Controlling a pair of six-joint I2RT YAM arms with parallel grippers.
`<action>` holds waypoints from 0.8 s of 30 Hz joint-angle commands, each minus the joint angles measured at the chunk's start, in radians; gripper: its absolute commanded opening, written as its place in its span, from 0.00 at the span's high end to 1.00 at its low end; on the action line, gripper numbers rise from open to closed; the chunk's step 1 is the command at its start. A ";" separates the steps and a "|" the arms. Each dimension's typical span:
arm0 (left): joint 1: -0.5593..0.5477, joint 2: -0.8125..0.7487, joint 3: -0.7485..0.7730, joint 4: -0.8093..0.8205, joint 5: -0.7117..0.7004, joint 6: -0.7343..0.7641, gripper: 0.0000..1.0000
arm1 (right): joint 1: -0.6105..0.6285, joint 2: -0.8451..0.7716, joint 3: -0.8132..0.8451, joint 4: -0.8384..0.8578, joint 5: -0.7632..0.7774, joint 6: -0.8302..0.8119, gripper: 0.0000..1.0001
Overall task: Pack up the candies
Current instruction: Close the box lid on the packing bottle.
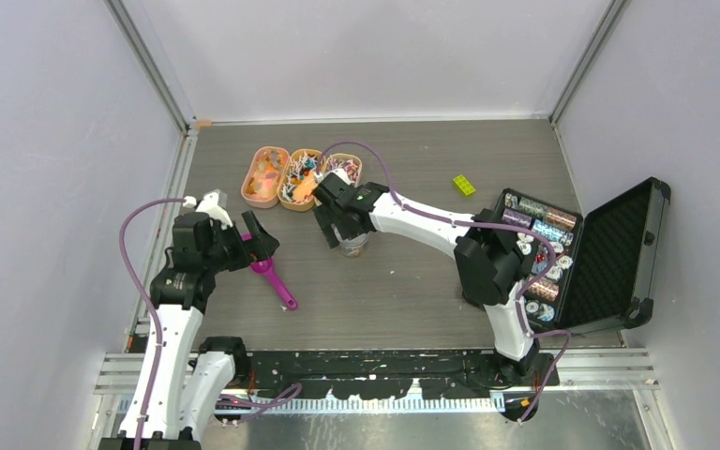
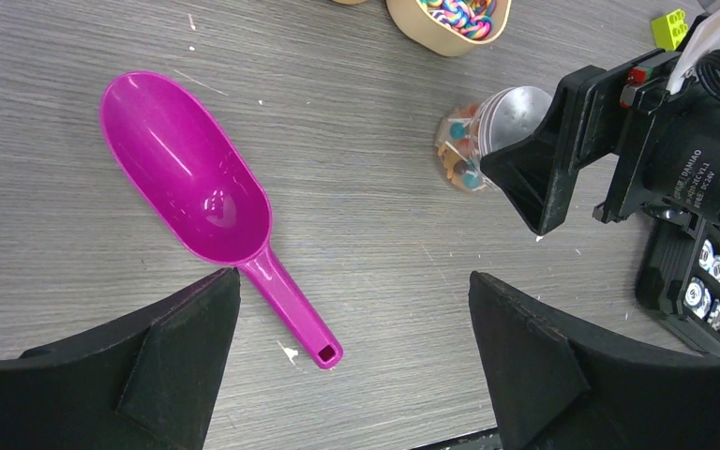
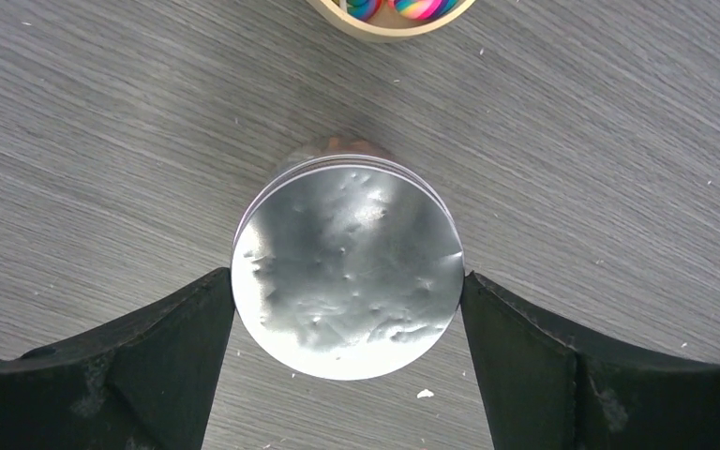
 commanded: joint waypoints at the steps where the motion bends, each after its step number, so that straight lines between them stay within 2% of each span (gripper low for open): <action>1: -0.007 -0.017 -0.002 0.043 0.000 0.022 0.07 | -0.004 -0.005 0.037 -0.027 0.017 -0.010 0.06; 10: -0.006 -0.018 -0.003 0.045 0.004 0.025 0.07 | -0.037 -0.074 -0.033 0.069 -0.069 0.025 0.05; 24: -0.007 -0.015 -0.005 0.046 0.016 0.025 0.08 | -0.072 -0.150 -0.018 0.031 -0.150 0.053 0.05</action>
